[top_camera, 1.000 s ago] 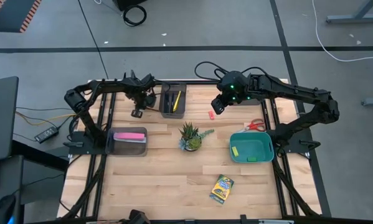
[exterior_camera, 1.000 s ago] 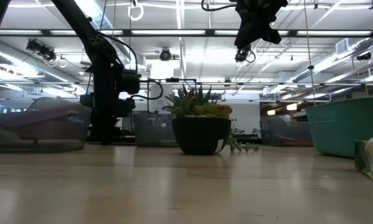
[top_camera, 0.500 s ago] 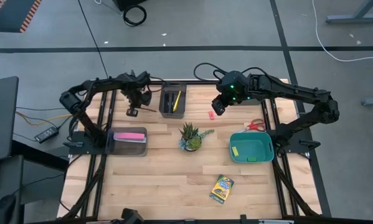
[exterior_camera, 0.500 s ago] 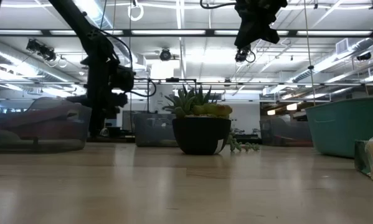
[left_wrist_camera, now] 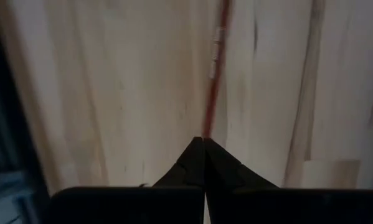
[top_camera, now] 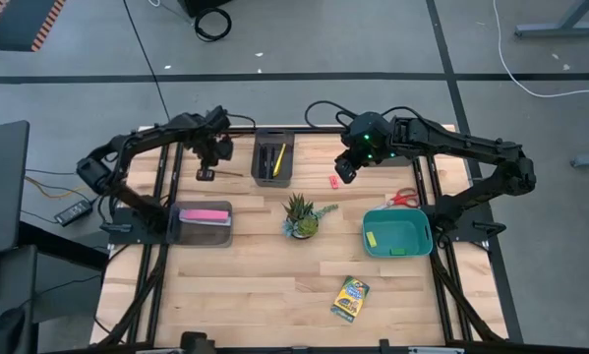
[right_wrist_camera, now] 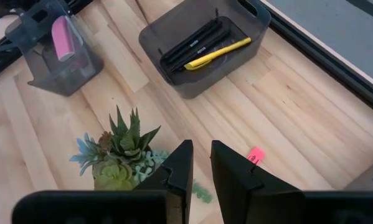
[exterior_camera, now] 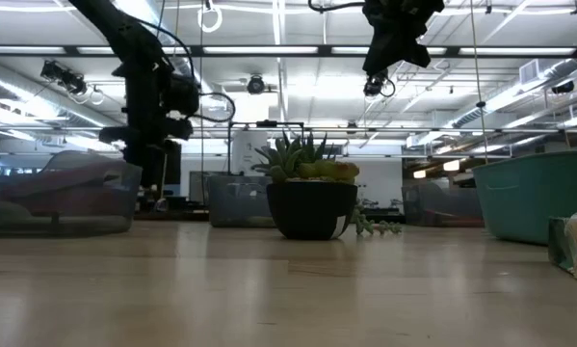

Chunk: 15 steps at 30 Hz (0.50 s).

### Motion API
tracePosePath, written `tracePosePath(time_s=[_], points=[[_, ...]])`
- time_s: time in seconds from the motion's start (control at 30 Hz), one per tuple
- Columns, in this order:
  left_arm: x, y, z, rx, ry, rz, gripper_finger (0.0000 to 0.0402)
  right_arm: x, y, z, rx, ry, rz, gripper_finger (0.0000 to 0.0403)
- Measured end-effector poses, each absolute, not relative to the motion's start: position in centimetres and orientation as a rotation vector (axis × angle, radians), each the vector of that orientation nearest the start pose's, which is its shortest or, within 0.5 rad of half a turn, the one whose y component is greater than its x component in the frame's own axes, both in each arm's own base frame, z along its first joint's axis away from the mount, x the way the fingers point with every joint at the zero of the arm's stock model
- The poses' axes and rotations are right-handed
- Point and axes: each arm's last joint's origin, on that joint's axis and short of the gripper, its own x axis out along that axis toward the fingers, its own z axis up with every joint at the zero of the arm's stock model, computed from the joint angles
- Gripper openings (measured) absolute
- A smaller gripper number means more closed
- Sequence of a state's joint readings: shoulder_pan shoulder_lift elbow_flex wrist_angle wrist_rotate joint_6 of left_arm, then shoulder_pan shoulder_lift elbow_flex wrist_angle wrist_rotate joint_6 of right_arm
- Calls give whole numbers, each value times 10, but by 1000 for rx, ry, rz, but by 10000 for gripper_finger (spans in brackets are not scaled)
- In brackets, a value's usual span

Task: Sort crayons/erasers/pens/pencils in bins
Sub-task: Put the brown pencil into the right black bin

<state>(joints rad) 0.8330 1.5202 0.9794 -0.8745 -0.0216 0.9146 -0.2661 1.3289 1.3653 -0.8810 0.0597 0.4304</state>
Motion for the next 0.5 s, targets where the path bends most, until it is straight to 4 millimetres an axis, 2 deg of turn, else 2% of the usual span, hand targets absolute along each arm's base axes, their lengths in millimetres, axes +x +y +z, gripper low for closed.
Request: tracePosePath(time_s=[0.23, 0.33, 0.5], points=[[169, 186, 213, 135, 1453, 82, 1, 254, -72, 357, 434, 772, -490, 65], [170, 187, 209, 133, 1467, 61, 4, 254, -72, 357, 424, 761, -494, 65], [176, 194, 188, 105, 1522, -8, 20, 257, -73, 360, 440, 716, -492, 65]])
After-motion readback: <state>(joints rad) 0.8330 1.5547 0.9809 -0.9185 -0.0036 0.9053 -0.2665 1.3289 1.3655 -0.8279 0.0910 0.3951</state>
